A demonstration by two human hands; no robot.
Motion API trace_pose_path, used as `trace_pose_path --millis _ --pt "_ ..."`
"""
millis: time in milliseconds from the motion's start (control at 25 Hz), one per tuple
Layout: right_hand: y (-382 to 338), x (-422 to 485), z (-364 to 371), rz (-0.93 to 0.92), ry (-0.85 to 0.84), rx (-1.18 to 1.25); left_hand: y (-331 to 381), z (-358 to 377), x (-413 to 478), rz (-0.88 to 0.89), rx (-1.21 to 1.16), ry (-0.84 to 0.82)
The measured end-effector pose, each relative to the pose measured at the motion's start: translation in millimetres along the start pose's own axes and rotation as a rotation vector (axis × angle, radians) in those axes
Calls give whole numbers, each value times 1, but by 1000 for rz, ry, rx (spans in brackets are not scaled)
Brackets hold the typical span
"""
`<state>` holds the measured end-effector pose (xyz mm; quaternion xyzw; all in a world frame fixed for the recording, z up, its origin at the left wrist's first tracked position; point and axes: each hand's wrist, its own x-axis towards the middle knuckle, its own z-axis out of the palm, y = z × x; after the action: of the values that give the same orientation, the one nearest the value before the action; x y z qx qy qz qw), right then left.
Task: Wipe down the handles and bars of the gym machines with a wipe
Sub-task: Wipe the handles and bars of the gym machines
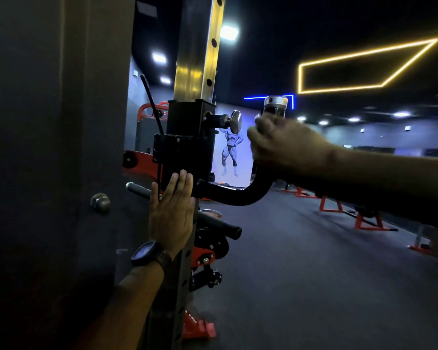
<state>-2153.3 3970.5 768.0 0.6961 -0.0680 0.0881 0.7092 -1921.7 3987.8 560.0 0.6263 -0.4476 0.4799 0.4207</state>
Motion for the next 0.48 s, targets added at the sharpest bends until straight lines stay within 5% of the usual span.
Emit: trace_pose_path --millis 120,240,320,480 --pt "-10 8 -4 86 -35 103 -1 0 0 -7 -4 -1" --pt "-27 5 -9 56 99 144 -1 1 1 -2 10 2" --pt "-59 -2 -13 -19 11 228 -1 1 1 6 26 0" --pt "-91 7 -35 143 -121 429 0 0 1 13 65 2"
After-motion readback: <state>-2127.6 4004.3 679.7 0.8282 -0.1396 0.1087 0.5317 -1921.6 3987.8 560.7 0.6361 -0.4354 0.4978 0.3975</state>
